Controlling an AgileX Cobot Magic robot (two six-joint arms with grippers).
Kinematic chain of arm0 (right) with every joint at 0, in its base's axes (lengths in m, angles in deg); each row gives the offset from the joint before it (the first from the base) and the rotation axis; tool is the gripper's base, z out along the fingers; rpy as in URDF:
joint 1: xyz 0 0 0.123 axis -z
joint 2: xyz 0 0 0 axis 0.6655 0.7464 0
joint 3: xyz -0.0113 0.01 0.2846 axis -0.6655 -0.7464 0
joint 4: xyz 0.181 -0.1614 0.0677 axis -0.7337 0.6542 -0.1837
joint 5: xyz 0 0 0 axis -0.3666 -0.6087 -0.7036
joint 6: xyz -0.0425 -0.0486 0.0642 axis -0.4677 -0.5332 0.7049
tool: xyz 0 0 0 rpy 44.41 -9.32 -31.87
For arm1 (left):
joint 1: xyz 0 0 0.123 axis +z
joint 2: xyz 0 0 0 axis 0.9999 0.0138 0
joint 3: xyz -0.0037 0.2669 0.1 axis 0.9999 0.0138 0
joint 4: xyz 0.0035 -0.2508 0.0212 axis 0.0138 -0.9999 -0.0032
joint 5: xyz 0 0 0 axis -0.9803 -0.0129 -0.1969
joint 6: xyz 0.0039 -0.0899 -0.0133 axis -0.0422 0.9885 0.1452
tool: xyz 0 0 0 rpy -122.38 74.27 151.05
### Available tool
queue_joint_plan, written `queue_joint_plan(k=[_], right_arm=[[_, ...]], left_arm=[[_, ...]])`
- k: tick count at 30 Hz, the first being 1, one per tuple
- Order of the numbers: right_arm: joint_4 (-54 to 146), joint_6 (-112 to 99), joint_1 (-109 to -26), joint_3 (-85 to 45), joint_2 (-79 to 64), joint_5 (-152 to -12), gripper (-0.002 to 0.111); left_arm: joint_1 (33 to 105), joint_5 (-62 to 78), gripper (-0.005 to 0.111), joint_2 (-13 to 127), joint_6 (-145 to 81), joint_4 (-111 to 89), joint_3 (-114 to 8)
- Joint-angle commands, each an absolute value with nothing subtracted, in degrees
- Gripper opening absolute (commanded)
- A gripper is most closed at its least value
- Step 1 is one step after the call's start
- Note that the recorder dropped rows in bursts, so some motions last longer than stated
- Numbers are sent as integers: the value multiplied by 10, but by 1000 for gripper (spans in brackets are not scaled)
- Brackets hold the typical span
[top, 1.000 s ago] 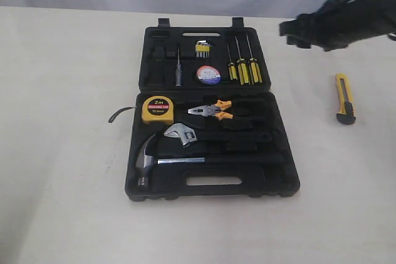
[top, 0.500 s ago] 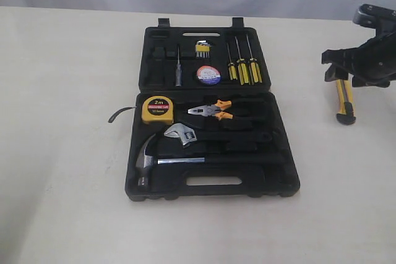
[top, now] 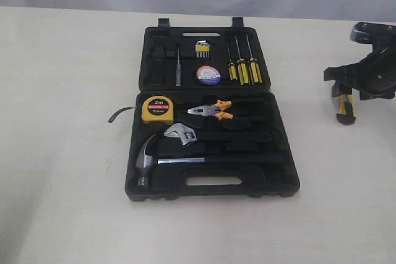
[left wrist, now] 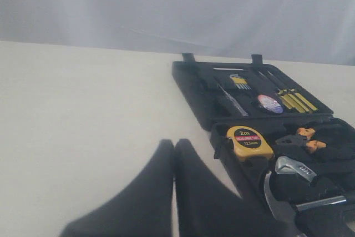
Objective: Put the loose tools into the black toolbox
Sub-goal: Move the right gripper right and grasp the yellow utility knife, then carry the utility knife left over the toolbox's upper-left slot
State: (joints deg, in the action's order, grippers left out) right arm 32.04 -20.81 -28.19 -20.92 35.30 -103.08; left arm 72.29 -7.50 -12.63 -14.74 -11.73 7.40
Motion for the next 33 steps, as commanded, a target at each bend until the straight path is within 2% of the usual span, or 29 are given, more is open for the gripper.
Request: queue_joint_plan(k=[1,5,9,12,17,22,27,33], right_arm=[[328,-208,-280,-205,369,-1020,50],[328,-208,-280,-205,368,-1017,34],[328,-209,-280,-205,368,-1014,12],[328,-209,-280,-205,369,-1016,2],[328,-216,-289,-205,363,-1023,0],[327,-216,-332,-186,323,-1026,0],[317,-183,-412,-134,291,-1047,0],[307,-138,-551,-56,304,-1029,0]], left_arm=[[720,-73,0,-128,-147,-114,76],[720,-73,0,-128,-147,-114,76],[720,-73,0,-128,-147,-114,76],[720,-73,0,-128,-147,-114,76],[720,-73,0,-128,-147,-114,76],[720,-73,0,-128,-147,-114,76],[720,-73,0,-128,-147,-114,76],[720,-73,0,-128,-147,-114,76]])
